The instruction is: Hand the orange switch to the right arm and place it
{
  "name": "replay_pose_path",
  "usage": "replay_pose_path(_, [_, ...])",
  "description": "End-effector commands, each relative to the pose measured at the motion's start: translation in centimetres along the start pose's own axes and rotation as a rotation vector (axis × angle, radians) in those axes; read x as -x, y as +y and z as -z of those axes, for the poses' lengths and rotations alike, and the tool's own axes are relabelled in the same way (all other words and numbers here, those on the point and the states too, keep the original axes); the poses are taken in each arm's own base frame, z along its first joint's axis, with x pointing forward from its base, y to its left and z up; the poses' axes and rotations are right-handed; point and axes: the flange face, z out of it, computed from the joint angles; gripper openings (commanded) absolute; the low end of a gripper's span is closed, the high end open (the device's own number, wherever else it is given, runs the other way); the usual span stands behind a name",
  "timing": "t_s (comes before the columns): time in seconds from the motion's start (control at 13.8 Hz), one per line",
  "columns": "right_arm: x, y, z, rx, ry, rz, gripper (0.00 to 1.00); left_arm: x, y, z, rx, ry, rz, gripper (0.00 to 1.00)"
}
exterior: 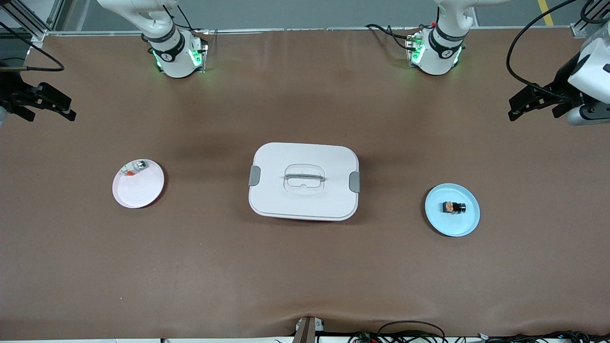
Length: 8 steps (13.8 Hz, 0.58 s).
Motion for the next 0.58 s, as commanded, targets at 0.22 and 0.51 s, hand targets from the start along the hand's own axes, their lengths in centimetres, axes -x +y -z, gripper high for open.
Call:
replay_pose_path(0.22, [0.4,0.1,0.6,0.016,0.011,0.010,1.00,-0.4,-0.1,0.1,0.010,-0.004,-0.013,1.00])
replay_pose_path(0.51, [0.3,0.0,0.4,0.016,0.008,0.013,1.00,-1.9,0.0,-1.7,-0.001,-0.032,-0.015,1.00])
